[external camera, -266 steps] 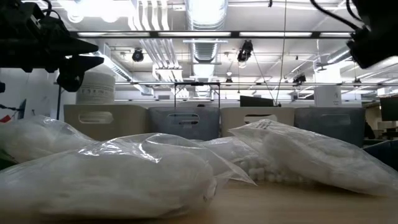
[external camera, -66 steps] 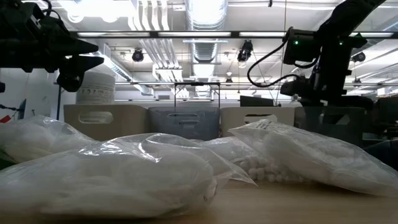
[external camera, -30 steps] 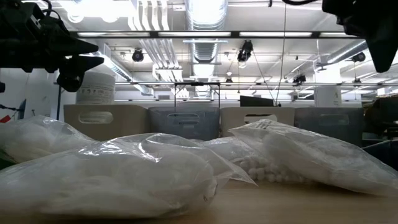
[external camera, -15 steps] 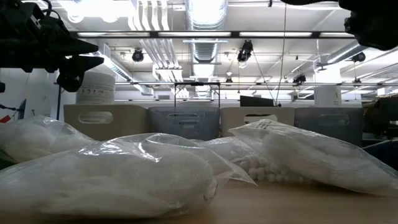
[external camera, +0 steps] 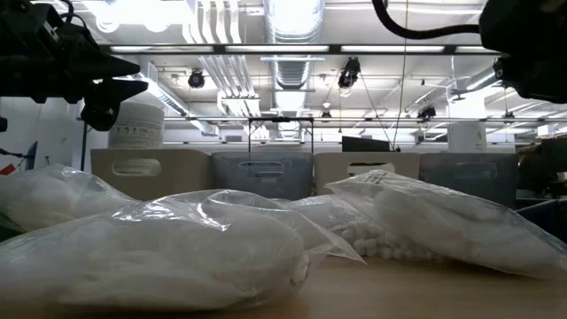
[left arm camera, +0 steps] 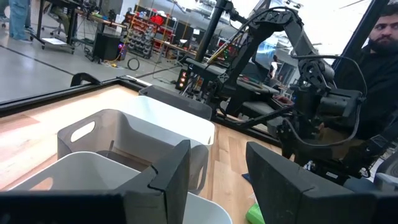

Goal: Pick & Place Travel size toiletries
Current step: Put the bottom blue razor into the right black bin

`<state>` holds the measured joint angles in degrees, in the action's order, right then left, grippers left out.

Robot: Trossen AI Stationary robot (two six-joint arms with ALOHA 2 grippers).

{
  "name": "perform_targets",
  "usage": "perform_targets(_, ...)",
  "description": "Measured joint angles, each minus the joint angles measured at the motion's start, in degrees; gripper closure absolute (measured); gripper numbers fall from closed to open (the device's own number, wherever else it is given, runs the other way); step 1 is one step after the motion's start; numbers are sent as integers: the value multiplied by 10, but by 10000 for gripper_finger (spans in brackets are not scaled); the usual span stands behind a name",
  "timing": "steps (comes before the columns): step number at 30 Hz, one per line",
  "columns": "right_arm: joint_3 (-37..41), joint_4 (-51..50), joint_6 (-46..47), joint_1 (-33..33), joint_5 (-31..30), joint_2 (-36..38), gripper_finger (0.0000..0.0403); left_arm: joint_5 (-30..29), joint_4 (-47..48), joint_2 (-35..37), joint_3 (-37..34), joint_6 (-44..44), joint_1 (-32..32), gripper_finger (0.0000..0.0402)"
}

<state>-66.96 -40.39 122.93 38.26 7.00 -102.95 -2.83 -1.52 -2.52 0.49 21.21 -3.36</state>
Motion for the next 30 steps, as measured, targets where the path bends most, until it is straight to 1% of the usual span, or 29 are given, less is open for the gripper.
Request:
perform_targets(12,16,6,5,2,-2,-10,197,0,0,-1,0,0,0,241)
perform_targets(16,23,30,1,4,2,-21,201,0,0,-1,0,0,0,241)
perform_targets(23,26,33,-10,5,7,-40,202,-1,0,-2,0,0,0,241)
perform_targets(26,27,33,-18,5,9,-43,218,-1,0,-3,0,0,0,241)
perform_targets(30,28,29,-27,5,10,-44,255,0,0,-3,0,0,0,241)
